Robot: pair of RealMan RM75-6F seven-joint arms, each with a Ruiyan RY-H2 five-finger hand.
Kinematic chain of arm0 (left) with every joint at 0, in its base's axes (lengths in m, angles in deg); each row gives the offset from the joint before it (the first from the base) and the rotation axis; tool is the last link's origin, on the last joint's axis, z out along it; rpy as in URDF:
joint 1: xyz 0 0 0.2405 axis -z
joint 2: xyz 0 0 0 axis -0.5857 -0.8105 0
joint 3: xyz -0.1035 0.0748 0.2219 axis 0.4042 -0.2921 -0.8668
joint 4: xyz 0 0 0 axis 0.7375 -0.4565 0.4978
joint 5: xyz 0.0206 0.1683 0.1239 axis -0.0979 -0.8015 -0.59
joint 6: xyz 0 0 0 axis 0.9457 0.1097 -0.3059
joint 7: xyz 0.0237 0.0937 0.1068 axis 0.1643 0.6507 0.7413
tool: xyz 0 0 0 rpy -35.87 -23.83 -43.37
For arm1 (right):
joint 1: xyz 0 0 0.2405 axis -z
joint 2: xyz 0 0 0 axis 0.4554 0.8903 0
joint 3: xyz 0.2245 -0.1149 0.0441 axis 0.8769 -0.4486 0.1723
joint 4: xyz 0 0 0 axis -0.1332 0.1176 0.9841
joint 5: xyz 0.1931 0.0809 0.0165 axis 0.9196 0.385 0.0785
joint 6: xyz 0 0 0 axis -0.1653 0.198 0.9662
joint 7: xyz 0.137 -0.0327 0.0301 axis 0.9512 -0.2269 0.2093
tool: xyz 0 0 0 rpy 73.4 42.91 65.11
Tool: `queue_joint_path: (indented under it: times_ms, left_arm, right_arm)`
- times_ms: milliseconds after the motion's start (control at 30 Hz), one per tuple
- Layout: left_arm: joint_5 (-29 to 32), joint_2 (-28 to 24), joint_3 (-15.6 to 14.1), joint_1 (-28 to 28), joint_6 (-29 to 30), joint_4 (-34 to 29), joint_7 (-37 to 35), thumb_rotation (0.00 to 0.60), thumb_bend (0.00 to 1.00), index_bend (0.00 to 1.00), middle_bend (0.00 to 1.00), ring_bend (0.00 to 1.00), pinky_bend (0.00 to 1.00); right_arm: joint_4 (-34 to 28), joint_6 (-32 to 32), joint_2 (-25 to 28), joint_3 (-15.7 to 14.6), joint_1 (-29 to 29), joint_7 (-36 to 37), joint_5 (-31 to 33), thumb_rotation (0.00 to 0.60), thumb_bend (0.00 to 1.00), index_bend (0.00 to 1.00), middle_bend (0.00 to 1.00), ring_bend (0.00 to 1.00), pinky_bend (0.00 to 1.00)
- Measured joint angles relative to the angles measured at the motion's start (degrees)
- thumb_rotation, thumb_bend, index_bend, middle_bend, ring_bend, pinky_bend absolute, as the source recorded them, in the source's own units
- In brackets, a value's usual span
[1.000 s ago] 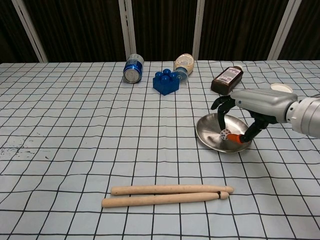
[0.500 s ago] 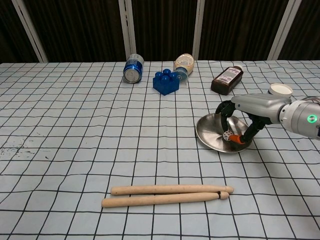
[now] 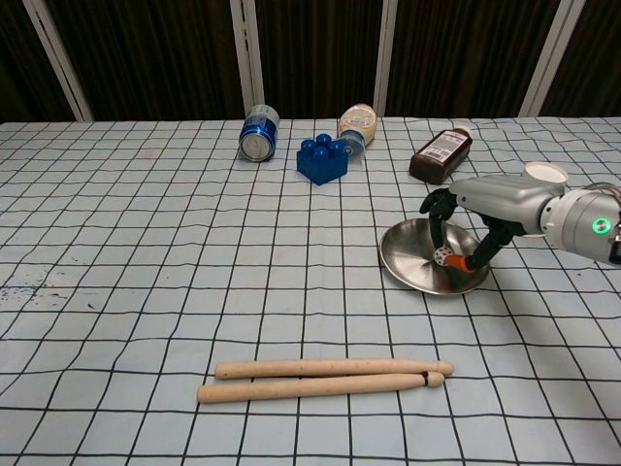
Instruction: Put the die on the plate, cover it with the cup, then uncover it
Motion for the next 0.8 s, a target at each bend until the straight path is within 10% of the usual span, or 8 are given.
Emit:
queue_joint_path:
  times_ms: [367, 800]
  left_arm:
    - [0.1, 0.1, 0.0, 0.1, -0.1, 0.1, 0.1, 0.600, 0.22, 0.18, 0.00, 0.00, 0.06]
    - [0.1, 0.0, 0.1, 0.0, -0.1, 0.2, -0.5, 0.600, 0.22, 0.18, 0.00, 0.00, 0.06]
  right_arm:
    - [0.2, 0.4, -0.7, 0.2, -0.4, -2.2, 1.8, 0.600, 0.12, 0.14, 0.18, 0.23, 0.09]
    - [-5.9, 4.1, 1.8, 0.7, 0.4, -5.8, 3.5, 0.600, 0.10, 0.12, 0.17, 0.23, 0.09]
